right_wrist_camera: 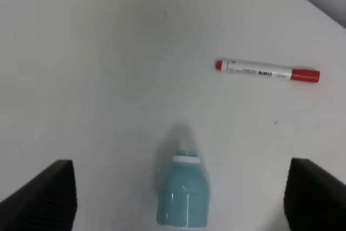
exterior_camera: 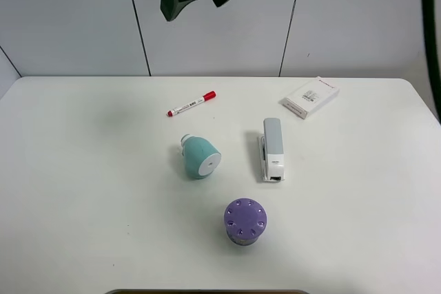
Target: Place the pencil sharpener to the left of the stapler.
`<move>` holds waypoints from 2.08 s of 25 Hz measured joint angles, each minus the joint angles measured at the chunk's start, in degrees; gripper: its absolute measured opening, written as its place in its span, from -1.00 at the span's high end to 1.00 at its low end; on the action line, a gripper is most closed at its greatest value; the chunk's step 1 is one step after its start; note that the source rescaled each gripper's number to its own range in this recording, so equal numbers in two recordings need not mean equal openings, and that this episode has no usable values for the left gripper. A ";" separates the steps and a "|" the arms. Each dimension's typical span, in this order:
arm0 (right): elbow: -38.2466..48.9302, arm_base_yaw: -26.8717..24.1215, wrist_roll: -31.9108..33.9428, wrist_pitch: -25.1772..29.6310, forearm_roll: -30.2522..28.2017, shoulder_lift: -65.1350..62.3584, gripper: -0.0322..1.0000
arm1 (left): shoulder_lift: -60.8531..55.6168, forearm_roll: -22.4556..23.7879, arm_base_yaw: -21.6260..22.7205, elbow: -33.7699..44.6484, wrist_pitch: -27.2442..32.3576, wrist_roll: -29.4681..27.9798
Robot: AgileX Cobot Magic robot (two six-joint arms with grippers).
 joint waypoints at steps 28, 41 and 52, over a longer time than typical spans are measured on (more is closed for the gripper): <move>27.61 0.04 3.09 0.04 -12.97 -25.97 -0.25 | 0.00 0.00 0.00 0.00 0.00 0.00; 51.33 -5.35 9.42 -0.02 -16.22 -47.41 -0.25 | 0.00 0.00 0.00 0.00 0.00 0.00; 61.63 -23.87 10.00 0.04 -16.58 -71.21 -0.25 | 0.00 0.00 0.00 0.00 0.00 0.00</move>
